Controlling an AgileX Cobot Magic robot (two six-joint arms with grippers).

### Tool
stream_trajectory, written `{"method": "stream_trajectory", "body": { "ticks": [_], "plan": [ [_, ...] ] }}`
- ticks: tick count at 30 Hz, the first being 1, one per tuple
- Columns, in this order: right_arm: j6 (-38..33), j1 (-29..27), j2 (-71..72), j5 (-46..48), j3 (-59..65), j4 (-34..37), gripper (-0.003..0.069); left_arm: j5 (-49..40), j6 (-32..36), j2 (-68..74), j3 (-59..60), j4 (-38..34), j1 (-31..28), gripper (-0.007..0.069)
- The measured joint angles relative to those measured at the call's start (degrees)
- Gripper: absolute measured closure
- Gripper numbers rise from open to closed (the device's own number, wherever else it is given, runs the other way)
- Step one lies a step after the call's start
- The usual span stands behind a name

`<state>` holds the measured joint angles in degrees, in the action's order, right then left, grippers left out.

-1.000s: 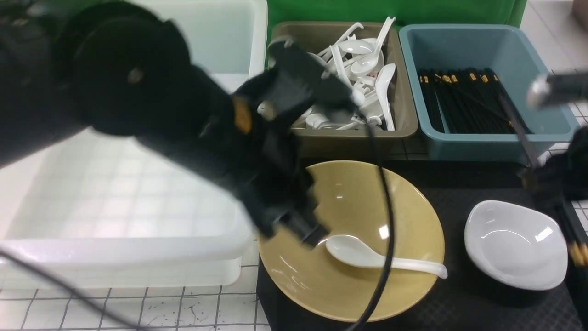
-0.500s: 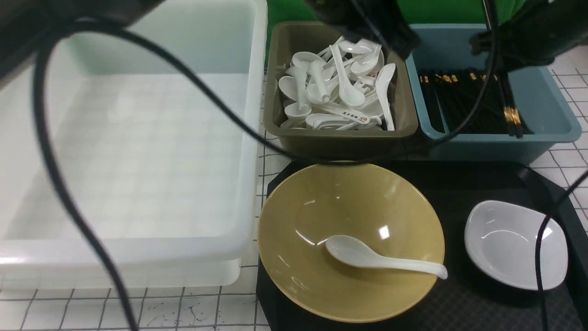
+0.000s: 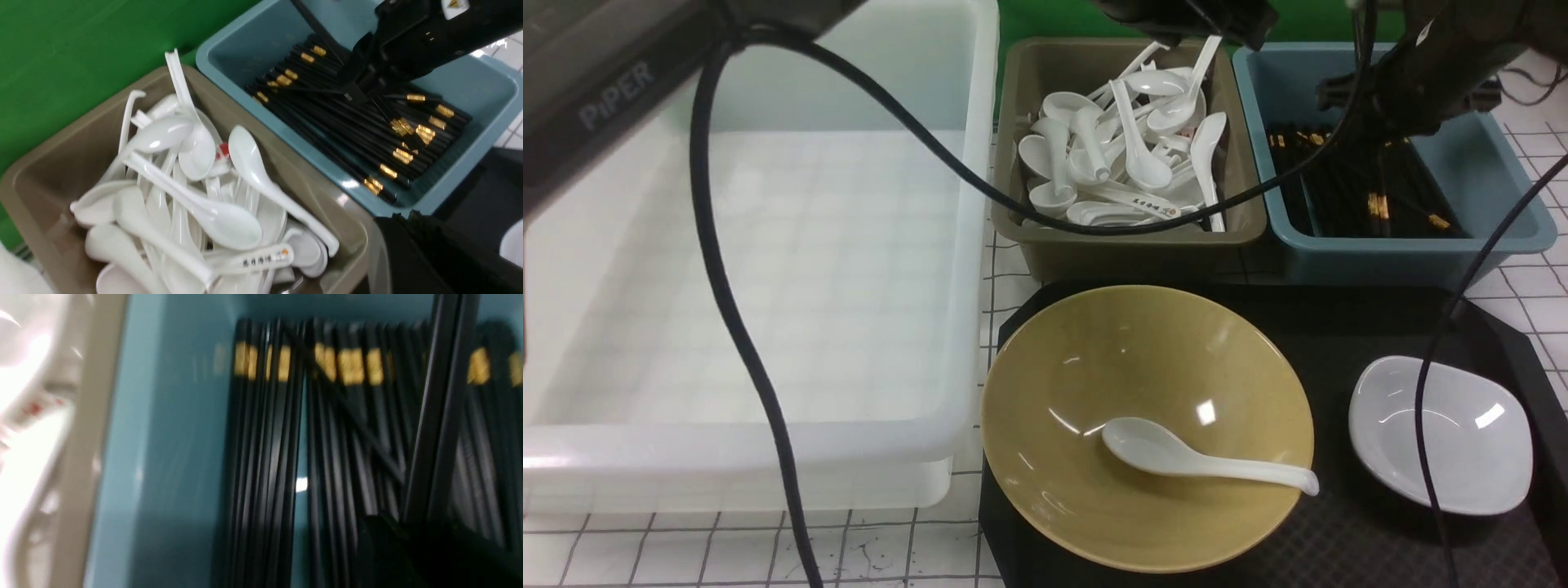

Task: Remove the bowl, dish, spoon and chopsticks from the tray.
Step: Use the right arm to put the chopsticks into the small storage box on the right, then use the right arm to grab the soup spoon in the middle

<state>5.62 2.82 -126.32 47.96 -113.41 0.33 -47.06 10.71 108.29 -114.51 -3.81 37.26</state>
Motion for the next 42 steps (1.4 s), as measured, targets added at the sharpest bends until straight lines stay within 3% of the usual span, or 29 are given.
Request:
{"method": "stream_trajectory", "body": {
  "ticks": [6, 12, 16, 24, 31, 42],
  "plan": [
    [-8.01, 0.14, 2.17, 11.83, -0.14, 0.49, 0.0279, -6.82, 0.13, -4.26, 0.00, -1.03, 0.00, 0.0639],
    [-16.95, 3.18, 10.27, 21.38, 0.06, 2.02, 0.0262, -18.10, 4.33, -10.90, 1.22, -1.95, 0.00, 0.0639],
    [-20.88, 7.56, 18.12, 22.46, 4.55, 5.65, 0.0262, -21.40, 6.12, -17.91, 8.92, -3.01, 0.00, 0.0639],
    [-28.39, 19.33, 32.25, 23.07, 22.88, 7.71, 0.0262, -14.46, 6.28, -36.84, 38.51, -3.93, 0.00, 0.0639],
    [-31.40, 28.93, 36.22, 23.28, 31.17, 7.80, 0.0262, -6.85, 6.32, -49.70, 57.67, -3.45, 0.00, 0.0639],
    [-34.32, 32.65, 28.55, 22.67, 32.45, 7.80, 0.0218, -0.10, 6.02, -54.44, 66.57, -3.45, 0.00, 0.0639]
  ]
}}
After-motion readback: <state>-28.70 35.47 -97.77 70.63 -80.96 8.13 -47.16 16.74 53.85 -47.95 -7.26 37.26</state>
